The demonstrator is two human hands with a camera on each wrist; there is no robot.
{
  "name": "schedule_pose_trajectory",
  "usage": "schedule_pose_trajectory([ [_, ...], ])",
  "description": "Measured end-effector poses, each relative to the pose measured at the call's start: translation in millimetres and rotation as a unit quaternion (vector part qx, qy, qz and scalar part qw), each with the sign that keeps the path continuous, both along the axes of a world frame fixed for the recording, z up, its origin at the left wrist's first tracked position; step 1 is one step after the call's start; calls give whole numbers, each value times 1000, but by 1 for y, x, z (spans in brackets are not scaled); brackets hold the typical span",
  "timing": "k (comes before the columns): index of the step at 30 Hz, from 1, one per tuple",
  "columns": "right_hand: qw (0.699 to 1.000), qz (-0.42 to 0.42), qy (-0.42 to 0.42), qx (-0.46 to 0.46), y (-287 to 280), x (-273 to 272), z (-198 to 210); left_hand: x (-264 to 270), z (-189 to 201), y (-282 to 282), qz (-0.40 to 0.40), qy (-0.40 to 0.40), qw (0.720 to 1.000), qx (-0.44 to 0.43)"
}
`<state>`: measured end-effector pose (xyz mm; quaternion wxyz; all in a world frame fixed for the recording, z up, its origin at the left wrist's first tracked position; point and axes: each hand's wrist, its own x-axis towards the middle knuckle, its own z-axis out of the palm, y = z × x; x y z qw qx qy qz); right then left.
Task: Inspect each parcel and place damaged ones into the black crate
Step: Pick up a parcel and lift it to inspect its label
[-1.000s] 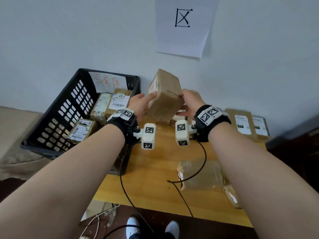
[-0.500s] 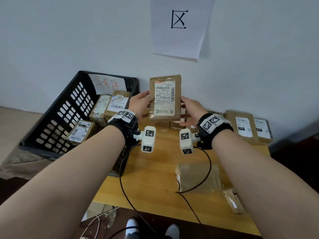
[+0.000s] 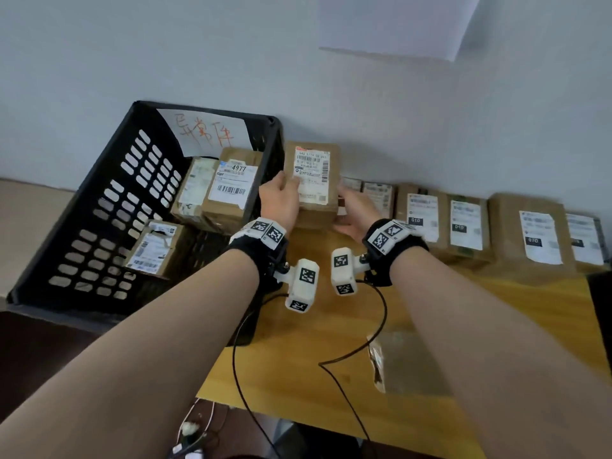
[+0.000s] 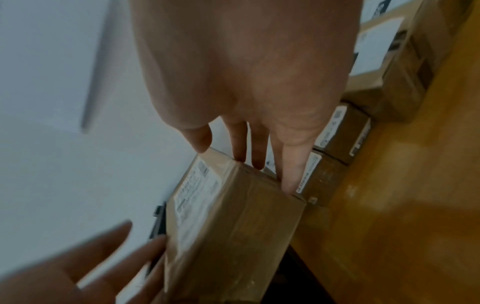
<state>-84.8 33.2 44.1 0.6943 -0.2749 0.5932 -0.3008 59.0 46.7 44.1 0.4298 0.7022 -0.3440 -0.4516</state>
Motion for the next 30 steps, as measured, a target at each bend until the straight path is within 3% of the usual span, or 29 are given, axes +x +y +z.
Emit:
schedule_pose_trajectory([
  [3,1000,-5,-15,6,-11,6,-24,-4,-25,-11,1,-28,1000,12],
  [9,995,2,86,51,-18,-9,-59,10,-70,-24,57,59,989,120],
  [12,989,9,135,64,-12,-28,-54,-1,-57,-18,56,122,979,153],
  [15,987,-26,142,69,-4,-51,-36,-19,-54,-24,45,131,978,159],
  [19,981,-71,165,78,11,-98,-26,-62,-62,-36,-20,116,975,188],
  [23,967,-143,180,106,34,-163,-16,-125,-41,-30,-123,78,975,170],
  [30,943,-203,217,147,89,-290,-29,-248,-47,7,-202,124,938,253],
])
